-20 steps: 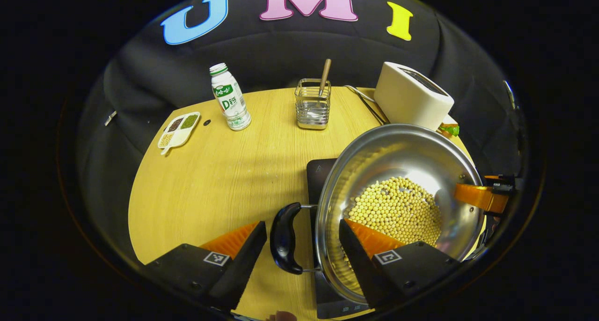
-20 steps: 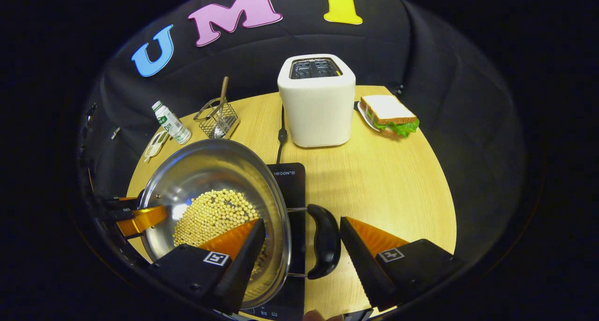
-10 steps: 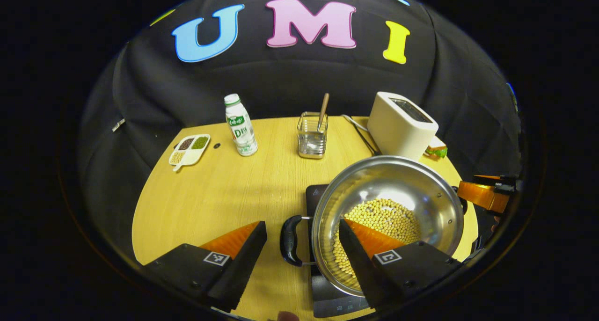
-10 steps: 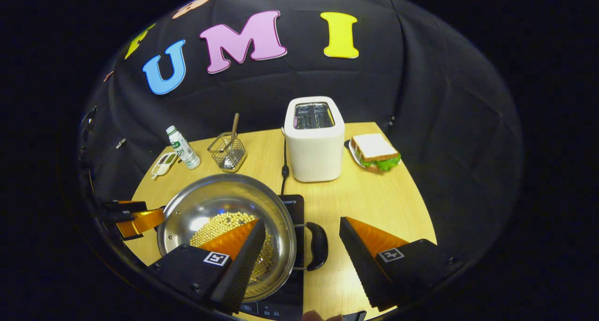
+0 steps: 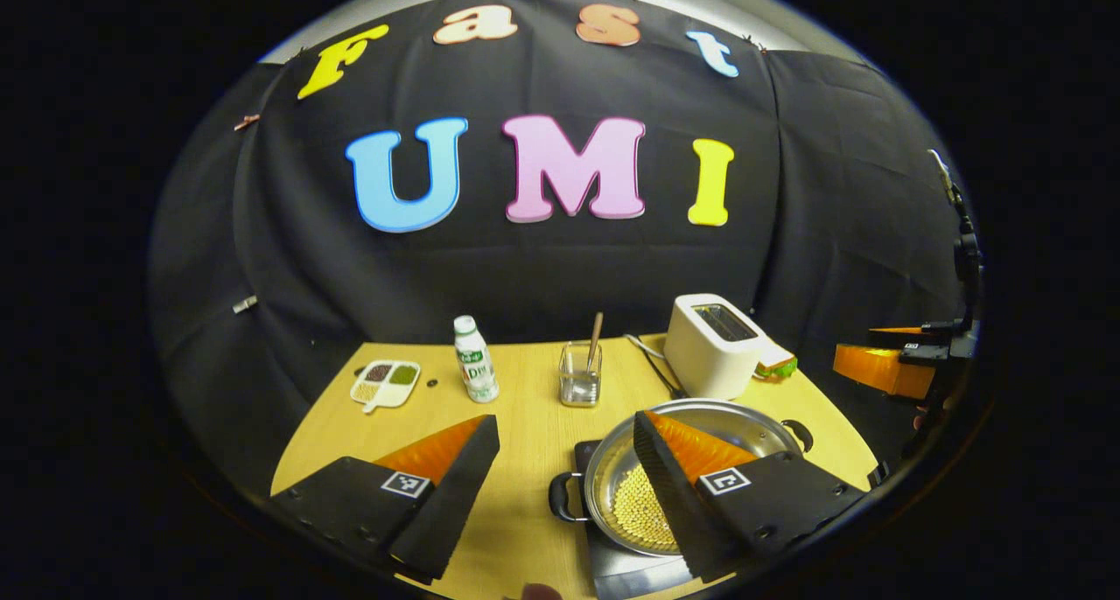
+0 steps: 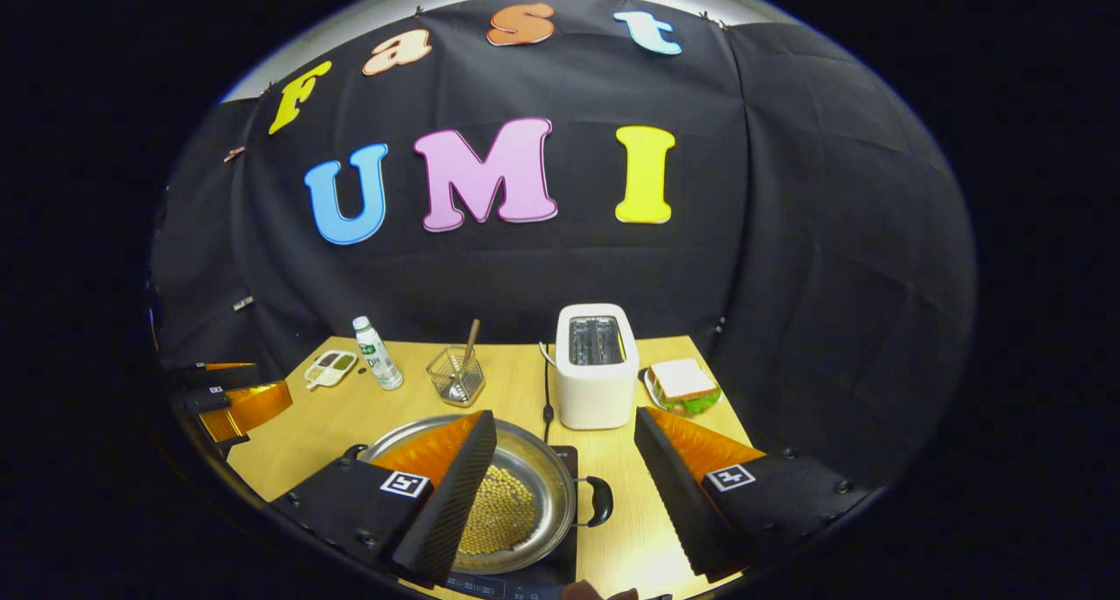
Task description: First push the handle of the pot to place it horizontally, then grasp the pot with both hands and set it on the induction cooktop.
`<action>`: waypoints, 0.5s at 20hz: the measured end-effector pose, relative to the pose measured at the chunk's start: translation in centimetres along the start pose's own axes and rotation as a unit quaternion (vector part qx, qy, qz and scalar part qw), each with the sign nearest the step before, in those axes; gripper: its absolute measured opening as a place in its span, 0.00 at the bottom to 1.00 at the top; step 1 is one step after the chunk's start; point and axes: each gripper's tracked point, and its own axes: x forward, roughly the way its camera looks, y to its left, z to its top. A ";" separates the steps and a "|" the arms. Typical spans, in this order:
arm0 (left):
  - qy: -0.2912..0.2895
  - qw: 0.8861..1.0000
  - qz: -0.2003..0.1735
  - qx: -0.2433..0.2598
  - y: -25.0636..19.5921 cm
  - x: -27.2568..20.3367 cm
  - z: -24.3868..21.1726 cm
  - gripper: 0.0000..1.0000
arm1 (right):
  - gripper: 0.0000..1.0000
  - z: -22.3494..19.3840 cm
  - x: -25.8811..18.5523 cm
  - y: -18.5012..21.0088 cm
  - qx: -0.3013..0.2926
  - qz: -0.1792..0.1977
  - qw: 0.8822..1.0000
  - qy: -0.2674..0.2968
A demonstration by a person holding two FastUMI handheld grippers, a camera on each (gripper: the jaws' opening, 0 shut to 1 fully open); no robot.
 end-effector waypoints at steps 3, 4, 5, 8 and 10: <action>-0.047 0.999 0.000 -0.002 0.1 -2.4 3.1 0.96 | 0.99 3.9 -2.7 0.7 0.008 0.001 0.999 -0.051; -0.057 0.998 -0.001 -0.006 0.2 -3.2 3.8 0.95 | 0.98 5.2 -3.5 0.7 0.009 0.000 0.998 -0.069; -0.068 0.998 -0.002 -0.013 0.3 -4.0 4.6 0.96 | 0.98 6.1 -4.5 1.1 0.011 0.001 0.996 -0.085; -0.102 0.994 -0.004 -0.033 1.1 -6.2 7.0 0.95 | 0.98 8.8 -7.1 2.1 0.015 0.001 0.992 -0.123; -0.116 0.992 -0.005 -0.045 1.7 -7.6 8.1 0.95 | 0.98 10.3 -8.9 2.7 0.025 0.001 0.989 -0.147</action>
